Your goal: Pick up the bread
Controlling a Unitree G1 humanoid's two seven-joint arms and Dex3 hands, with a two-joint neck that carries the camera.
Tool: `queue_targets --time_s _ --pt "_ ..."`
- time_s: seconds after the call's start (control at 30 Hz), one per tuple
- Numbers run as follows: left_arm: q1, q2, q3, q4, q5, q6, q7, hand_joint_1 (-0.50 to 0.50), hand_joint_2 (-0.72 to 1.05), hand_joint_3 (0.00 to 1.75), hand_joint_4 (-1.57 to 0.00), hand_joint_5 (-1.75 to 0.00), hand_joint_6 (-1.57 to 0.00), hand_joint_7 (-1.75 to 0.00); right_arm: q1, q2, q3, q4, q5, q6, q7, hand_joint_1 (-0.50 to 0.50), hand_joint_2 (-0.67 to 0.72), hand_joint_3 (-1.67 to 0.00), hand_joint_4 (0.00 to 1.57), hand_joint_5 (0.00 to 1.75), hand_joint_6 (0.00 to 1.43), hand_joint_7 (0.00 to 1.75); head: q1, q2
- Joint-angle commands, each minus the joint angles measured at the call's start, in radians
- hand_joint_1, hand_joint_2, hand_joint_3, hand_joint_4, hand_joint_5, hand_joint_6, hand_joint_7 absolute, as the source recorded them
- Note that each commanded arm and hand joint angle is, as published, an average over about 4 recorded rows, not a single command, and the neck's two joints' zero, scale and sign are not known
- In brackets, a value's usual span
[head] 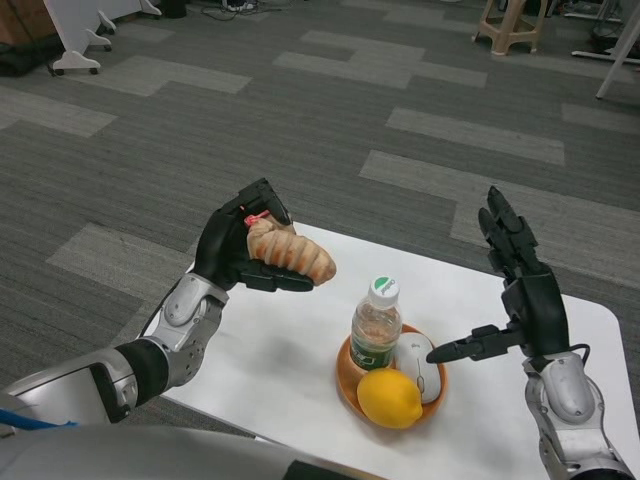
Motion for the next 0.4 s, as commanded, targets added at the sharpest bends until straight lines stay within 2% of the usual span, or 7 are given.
queue_targets --time_s 0.03,0.4 --pt "-0.020 0.016 -0.001 -0.010 -0.006 -0.009 0.009 0.23 1.05 0.09 -1.27 -1.75 -1.02 -1.68 0.008 -0.003 0.000 -0.009 0.011 -0.004 -0.006 -0.17 0.09 0.00 0.00 0.00 0.00 0.00 -0.002 0.002" --pt "-0.032 0.021 -0.006 -0.015 -0.006 -0.009 0.013 0.23 1.05 0.09 -1.27 -1.75 -1.02 -1.68 0.007 -0.001 -0.004 -0.004 0.012 -0.004 -0.006 -0.17 0.09 0.00 0.00 0.00 0.00 0.00 -0.006 0.001"
